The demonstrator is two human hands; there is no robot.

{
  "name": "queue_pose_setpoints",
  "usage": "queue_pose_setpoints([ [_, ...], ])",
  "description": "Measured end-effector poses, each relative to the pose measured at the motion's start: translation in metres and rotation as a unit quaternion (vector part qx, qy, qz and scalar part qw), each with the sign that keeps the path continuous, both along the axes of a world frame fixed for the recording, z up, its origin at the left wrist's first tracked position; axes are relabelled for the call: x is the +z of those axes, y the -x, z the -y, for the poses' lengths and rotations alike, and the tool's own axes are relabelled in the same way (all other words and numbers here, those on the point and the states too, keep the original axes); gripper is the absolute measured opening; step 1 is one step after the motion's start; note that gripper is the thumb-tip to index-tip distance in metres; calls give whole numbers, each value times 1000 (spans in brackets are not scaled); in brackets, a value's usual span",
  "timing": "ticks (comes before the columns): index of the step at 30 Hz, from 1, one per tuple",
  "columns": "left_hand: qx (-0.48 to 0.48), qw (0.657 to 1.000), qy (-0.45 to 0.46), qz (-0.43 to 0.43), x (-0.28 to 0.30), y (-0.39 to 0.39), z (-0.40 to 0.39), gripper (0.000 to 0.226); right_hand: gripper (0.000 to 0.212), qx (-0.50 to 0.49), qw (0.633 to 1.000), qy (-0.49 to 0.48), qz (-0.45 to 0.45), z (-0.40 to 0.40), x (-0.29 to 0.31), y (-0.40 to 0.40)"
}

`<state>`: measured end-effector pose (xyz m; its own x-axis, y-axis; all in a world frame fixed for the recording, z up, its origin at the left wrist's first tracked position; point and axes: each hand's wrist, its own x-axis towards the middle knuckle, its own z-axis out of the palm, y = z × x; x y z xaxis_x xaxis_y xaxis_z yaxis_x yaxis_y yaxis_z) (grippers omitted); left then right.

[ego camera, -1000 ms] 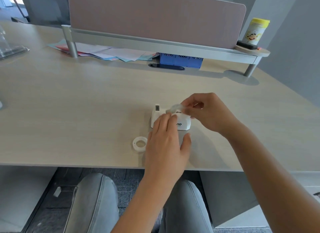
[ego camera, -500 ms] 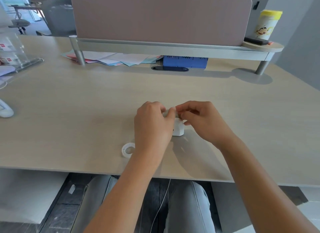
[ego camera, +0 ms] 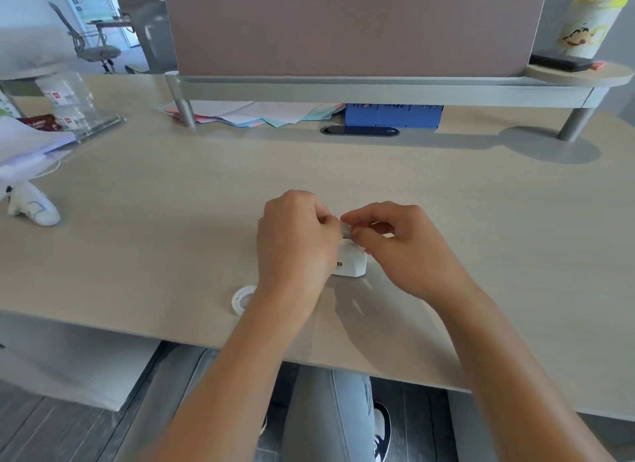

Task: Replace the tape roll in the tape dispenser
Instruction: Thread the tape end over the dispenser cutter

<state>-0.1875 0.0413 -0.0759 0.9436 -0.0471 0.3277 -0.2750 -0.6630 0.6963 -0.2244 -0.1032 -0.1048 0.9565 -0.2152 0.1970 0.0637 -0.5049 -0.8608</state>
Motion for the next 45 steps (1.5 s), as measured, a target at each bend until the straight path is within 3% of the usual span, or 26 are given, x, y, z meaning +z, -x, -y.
queue_pose_setpoints([
  [9, -26, 998, -46, -47, 16, -16, -15, 13, 23, -42, 989, 141, 17, -19, 8, -9],
  [15, -43, 997, -23, -56, 13, -28, -35, 15, 20, -57, 968, 238, -55, -30, 21, -12],
  [32, -93, 972, 152, -156, -9, -56, -75, 22, 23, -143, 951, 263, -76, -55, 25, -5],
  [37, -116, 926, 281, -225, -18, -61, -87, 21, 38, -162, 958, 228, -66, -66, 21, -10],
  [45, -133, 870, 398, -258, -19, -61, -93, 15, 24, -189, 962, 189, -55, -82, 9, -24],
])
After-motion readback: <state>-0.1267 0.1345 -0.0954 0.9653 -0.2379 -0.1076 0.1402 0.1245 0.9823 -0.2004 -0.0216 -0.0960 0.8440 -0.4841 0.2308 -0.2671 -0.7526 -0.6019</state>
